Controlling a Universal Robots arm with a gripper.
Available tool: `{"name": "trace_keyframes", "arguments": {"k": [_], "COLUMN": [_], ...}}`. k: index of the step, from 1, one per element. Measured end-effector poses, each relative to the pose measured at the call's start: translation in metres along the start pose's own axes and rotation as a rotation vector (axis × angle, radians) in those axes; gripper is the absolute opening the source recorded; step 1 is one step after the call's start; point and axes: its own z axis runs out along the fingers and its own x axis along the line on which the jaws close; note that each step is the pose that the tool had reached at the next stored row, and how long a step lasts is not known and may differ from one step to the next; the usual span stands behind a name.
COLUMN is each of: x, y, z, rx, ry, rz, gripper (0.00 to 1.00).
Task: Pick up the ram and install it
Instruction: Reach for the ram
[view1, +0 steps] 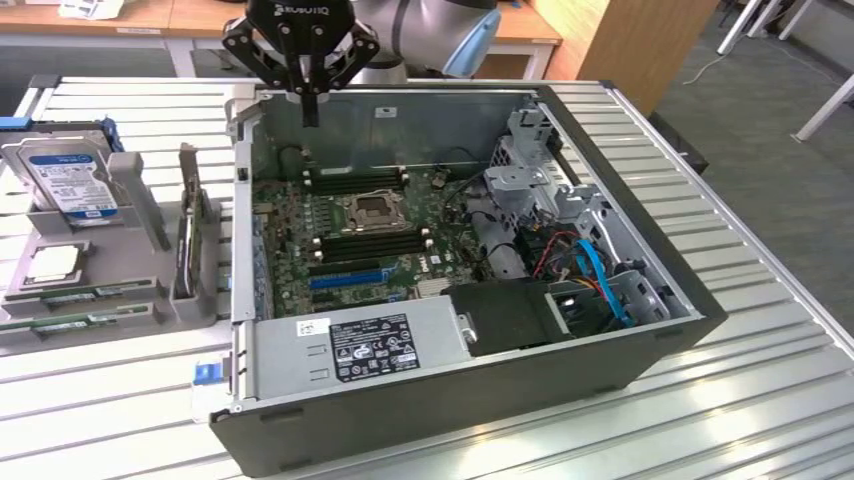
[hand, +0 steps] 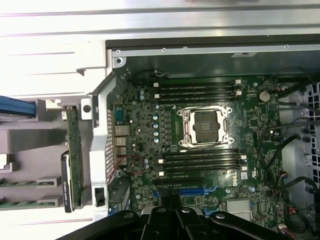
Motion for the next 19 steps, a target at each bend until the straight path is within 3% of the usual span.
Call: {"name": "trace_keyframes", "arguments": {"k": [19], "x": [0.029], "y": [-0.0022], "z": [-0.0006], "rx": [0.0], "ry": [0.0], "rz": [0.0], "gripper": [0.1]}}
